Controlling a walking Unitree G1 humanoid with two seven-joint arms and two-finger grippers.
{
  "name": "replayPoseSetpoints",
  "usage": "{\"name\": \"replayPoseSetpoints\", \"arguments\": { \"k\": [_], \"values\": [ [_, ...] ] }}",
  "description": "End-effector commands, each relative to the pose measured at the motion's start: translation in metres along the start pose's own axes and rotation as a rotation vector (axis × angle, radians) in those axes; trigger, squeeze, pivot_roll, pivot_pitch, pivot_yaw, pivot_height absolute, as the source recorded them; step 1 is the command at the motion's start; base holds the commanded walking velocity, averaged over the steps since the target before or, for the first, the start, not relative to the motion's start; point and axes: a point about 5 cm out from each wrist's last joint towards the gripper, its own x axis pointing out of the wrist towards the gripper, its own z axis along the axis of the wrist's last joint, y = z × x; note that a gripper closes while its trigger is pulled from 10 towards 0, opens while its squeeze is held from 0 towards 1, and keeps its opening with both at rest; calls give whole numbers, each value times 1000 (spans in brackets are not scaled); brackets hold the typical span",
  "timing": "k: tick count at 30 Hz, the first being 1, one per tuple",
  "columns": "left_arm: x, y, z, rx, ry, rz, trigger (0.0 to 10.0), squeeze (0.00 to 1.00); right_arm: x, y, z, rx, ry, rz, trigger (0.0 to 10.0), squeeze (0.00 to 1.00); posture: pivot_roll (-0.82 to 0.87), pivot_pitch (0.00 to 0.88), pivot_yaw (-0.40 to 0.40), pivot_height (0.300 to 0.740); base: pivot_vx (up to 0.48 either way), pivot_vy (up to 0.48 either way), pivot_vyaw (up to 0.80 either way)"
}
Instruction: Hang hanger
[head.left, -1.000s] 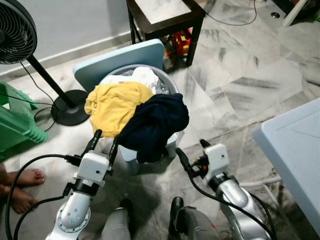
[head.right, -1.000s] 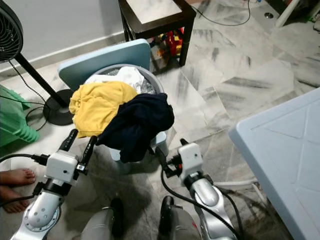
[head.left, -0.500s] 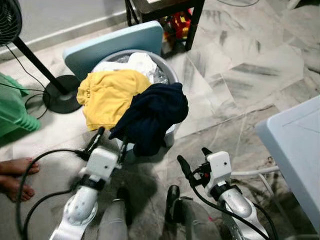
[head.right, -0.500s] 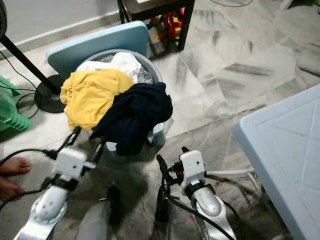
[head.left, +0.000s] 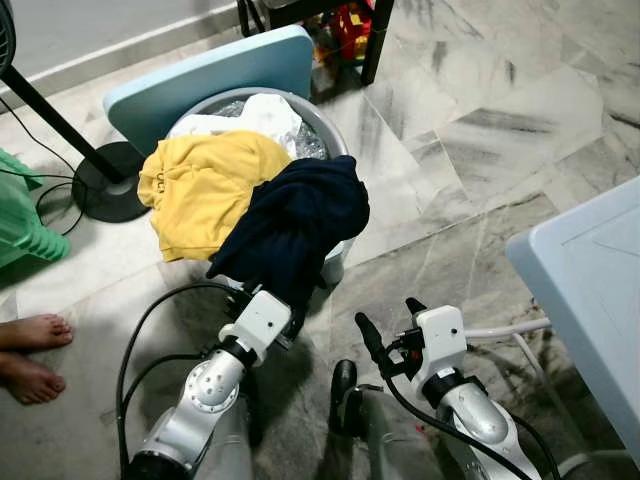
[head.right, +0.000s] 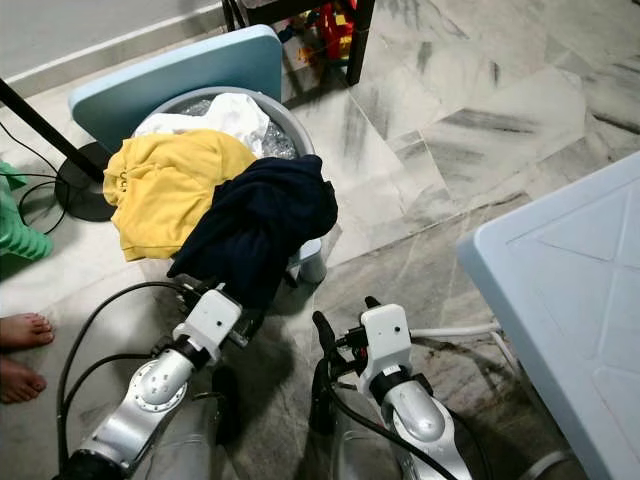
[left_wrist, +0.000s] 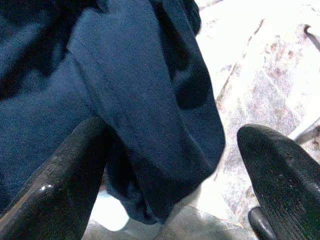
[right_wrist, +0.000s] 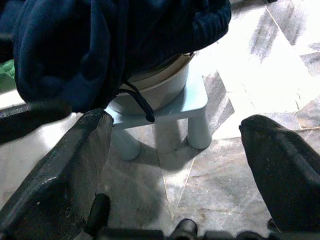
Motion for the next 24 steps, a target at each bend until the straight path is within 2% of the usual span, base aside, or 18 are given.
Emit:
{"name": "replayPoseSetpoints", "arguments": {
  "k": [1, 8, 11, 24],
  "values": [
    [-6, -8, -16, 5, 53, -42, 0, 0, -7, -1, -6, 9, 34, -21, 10000, 0, -38, 531, -39, 740, 0, 0, 0],
    [-5, 11, -28, 43, 96, -3, 0, 0, -8, -2, -6, 7, 40, -35, 10000, 0, -37, 526, -31, 740, 0, 0, 0],
    [-6, 14, -30, 54, 97, 9, 0, 0, -7, -2, -6, 5, 40, -35, 10000, 0, -37, 524, -30, 740, 0, 0, 0],
    [-6, 31, -28, 80, 38, 84, 0, 0, -2, -2, -6, -10, 38, -28, 10000, 0, -19, 514, -30, 740, 0, 0, 0]
  ]
}}
